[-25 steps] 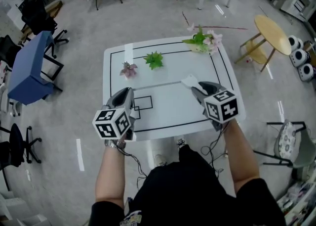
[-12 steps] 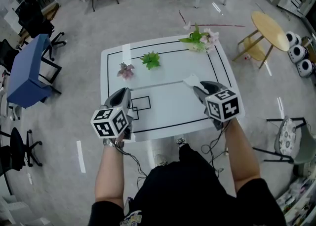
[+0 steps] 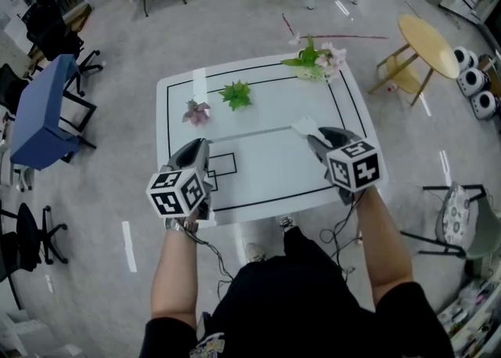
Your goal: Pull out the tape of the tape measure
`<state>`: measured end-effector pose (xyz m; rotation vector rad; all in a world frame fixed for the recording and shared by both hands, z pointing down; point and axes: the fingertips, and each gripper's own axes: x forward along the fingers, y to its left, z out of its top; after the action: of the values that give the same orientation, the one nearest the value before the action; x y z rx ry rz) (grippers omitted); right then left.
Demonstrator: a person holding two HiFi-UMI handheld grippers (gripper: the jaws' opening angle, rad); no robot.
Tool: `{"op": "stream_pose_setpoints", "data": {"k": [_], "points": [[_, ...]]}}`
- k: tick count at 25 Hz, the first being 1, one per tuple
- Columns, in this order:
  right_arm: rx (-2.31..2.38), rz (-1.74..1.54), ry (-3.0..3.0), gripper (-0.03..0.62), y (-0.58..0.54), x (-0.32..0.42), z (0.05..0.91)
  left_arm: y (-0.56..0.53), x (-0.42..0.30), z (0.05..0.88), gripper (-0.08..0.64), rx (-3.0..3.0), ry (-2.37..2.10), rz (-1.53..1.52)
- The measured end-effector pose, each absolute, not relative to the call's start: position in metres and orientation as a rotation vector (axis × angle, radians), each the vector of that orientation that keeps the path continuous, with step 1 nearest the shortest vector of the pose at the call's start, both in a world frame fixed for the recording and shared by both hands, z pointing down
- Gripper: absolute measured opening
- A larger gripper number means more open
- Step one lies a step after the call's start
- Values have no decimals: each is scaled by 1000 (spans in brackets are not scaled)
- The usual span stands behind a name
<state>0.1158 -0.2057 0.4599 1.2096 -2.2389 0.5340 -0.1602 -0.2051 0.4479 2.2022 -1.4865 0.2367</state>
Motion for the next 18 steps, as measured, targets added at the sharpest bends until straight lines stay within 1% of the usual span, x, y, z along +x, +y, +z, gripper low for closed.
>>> {"op": "stream_pose_setpoints", "data": {"k": [18], "points": [[1144,587,-2195,132,-238,120,514,-238,-155,502,32,2131,-1489,339]]}}
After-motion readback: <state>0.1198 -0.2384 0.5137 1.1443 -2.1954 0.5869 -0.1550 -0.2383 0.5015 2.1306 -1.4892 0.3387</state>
